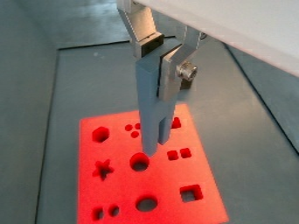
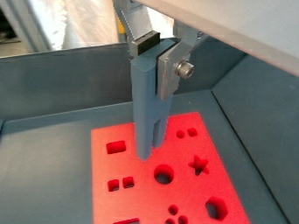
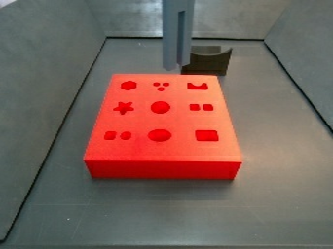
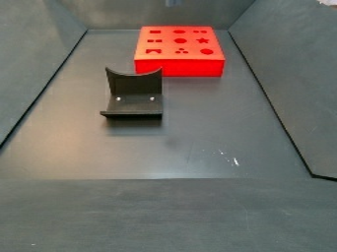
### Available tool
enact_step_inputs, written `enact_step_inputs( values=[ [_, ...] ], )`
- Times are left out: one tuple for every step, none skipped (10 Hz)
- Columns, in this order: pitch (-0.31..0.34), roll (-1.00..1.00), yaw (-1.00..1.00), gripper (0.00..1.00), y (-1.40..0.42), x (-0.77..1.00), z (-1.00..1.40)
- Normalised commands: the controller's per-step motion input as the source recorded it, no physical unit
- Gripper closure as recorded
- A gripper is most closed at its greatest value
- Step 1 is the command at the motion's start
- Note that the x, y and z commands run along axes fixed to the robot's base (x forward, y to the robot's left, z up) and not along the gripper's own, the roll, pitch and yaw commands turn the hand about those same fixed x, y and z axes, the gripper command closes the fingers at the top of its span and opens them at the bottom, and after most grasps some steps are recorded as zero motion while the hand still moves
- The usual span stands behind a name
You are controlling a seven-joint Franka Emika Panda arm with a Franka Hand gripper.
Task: Insert the double-square object.
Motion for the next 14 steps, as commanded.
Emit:
enact_step_inputs(
  values=[
    [0.229, 0.18, -0.07, 1.00, 0.00, 0.87, -0.09],
    [0.291, 0.15, 0.00, 1.00, -0.03, 0.94, -0.12],
    [0.309, 0.10, 0.00, 1.00, -0.14, 0.89, -0.17],
    [0.297, 0.06, 0.00, 1.00, -0.16, 0.90, -0.21],
    [0.306, 0.06, 0.00, 1.00, -0.15, 0.89, -0.24],
    [0.299, 0.11, -0.03, 1.00, -0.18, 0.65, -0.13],
    [-0.003, 0.01, 0.00, 1.00, 0.00, -0.01, 0.00],
    [0.000, 0.01, 0.00, 1.00, -0.07, 0.00, 0.00],
    [0.000, 0.00, -0.26, 1.00, 0.05, -0.01, 0.00],
    [0.000, 0.03, -0.79, 1.00, 0.23, 0.34, -0.15],
    [0.000, 0.04, -0.87, 1.00, 0.16, 0.21, -0.20],
    [0.000, 0.05, -0.86, 1.00, 0.17, 0.20, -0.23],
    [0.000, 0.05, -0.86, 1.00, 0.17, 0.22, -0.30],
    [0.000, 0.08, -0.79, 1.00, 0.20, 0.32, -0.45]
  ],
)
